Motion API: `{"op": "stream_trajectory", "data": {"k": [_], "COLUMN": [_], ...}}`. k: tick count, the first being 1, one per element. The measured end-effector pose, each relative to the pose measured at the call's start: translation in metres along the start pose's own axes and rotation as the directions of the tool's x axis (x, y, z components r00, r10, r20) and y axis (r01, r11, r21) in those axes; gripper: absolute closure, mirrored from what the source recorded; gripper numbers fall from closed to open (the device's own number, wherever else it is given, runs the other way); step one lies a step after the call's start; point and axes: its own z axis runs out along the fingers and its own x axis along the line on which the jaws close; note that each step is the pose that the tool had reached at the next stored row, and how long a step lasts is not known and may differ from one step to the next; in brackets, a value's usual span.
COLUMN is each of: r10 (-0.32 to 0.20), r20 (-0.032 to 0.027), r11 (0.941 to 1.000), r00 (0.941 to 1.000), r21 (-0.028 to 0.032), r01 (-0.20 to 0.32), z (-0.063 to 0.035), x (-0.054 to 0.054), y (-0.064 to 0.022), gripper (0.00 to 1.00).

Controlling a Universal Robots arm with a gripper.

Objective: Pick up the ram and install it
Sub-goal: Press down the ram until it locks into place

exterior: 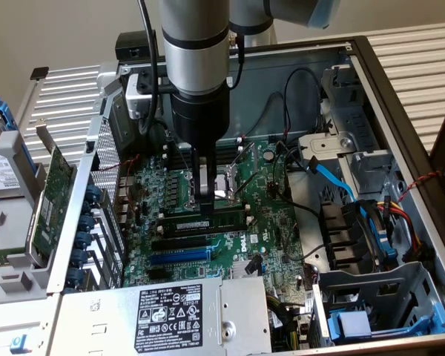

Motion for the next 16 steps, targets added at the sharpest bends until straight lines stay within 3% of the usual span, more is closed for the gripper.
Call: {"op": "stream_trajectory", "data": {"k": [2,4,6,16], "r10": [0.000,0.001,0.001,0.001], "r20": [-0.0048,-0.0043,-0.0037,-0.0010], "r11": [1.0000,0.9999,0.9998,0.9997], "r00": [1.0000,1.0000,1.0000,1.0000], "r21": [0.0067,0.0171,0.0222,0.0243], "r01": [0.000,-0.001,-0.001,-0.001], "z": [0.0004,0.0007,0.0014,0.0032], "x": [0.0000,0.0000,-0.0001,0.0001], "y": [0.0000,0.0001,0.0005,0.0033], "gripper": [0.90,0.90,0.90,0.90]}}
